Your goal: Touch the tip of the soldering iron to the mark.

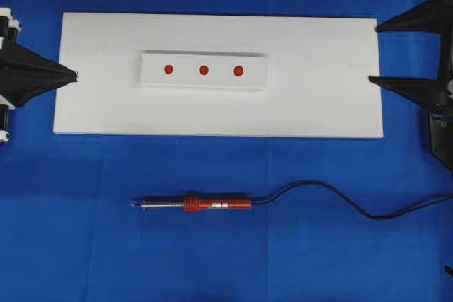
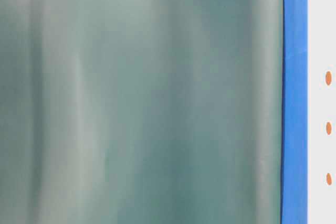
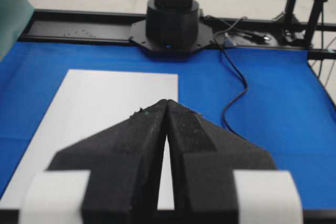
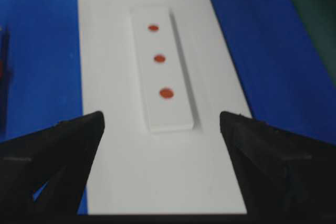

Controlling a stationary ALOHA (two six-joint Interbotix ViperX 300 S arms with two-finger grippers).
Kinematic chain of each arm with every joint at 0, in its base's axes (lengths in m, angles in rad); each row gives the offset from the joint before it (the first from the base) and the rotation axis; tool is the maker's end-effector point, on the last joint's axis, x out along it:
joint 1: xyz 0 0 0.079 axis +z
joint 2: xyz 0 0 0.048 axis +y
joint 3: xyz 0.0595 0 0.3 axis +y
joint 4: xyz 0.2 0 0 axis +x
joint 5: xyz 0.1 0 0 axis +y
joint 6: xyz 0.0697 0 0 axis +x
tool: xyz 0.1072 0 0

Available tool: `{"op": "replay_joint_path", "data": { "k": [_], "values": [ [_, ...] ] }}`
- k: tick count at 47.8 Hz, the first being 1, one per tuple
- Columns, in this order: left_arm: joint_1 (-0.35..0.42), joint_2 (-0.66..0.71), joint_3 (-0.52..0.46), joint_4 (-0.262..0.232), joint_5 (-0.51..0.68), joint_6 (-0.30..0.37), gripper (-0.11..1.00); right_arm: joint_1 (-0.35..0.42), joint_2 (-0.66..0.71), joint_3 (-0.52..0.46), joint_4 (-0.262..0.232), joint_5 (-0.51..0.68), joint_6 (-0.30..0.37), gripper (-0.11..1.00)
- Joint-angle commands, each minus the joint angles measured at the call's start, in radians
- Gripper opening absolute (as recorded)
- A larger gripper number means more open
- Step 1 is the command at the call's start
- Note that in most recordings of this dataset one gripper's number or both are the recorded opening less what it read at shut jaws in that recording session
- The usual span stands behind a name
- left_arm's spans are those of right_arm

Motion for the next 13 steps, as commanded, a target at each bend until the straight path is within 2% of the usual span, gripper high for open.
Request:
{"op": "replay_joint_path", "data": {
  "k": [1,13],
  "values": [
    [-0.002,0.003,-0.008,0.0,-0.009,0.0,0.0,0.0,-0.04,0.04,0.0,-0.037,0.002,0.88],
    [-0.002,0.003,-0.008,0.0,-0.012,0.002,0.0,-0.006,-0.086,0.14,0.0,-0.114,0.003,0.85]
  ]
}}
